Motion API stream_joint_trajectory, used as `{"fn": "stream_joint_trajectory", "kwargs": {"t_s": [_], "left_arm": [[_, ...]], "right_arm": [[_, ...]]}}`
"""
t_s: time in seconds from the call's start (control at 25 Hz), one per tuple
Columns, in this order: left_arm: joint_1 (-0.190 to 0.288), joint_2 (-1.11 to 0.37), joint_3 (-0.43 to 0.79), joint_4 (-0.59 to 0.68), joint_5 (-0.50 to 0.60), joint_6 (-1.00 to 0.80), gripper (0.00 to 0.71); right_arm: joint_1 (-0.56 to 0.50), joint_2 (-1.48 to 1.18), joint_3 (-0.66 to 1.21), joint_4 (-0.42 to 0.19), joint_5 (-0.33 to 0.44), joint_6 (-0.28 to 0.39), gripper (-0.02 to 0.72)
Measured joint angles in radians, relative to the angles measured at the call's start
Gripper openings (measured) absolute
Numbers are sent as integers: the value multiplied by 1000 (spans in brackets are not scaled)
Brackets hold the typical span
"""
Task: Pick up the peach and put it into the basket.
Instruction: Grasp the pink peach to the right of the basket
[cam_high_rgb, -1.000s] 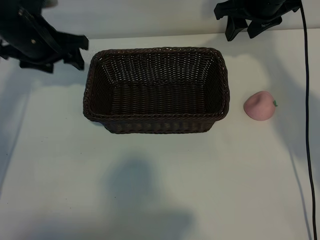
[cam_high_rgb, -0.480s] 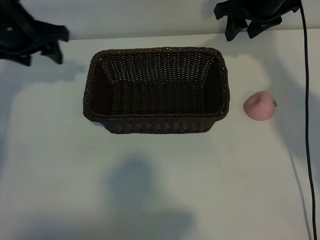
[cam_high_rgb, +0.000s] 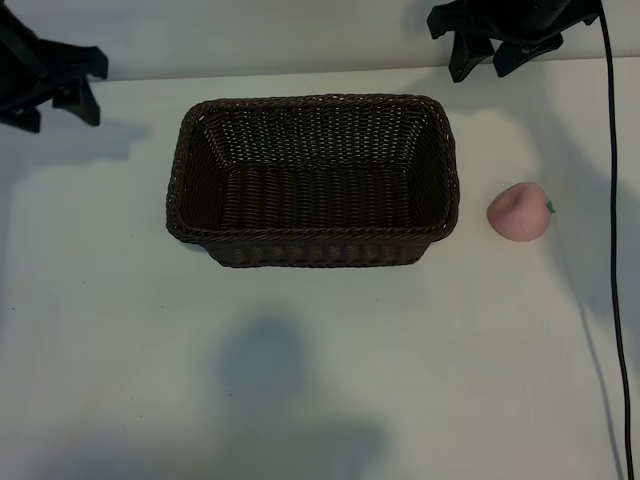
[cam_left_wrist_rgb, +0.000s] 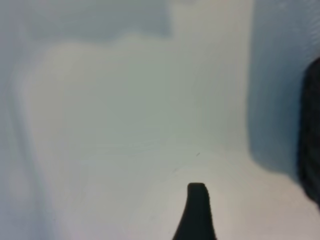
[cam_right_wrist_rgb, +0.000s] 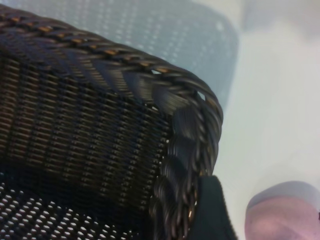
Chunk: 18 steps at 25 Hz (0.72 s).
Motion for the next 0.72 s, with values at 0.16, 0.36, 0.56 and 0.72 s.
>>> {"fn": "stream_joint_trajectory", "kwargs": {"t_s": [0.16,0.36,0.56,0.72], "left_arm": [[-25,3,-1,-65,-51,24,598],[-83,40,-1,-80,-89,29,598],[-99,67,-1,-84,-93,29,598],[-99,67,-1,-86,-95,29,598]], "right_arm": [[0,0,0,1,0,2,505],[0,0,0,2,0,3,505],[0,0,0,4,0,3,505],[0,0,0,5,0,3,505]]}}
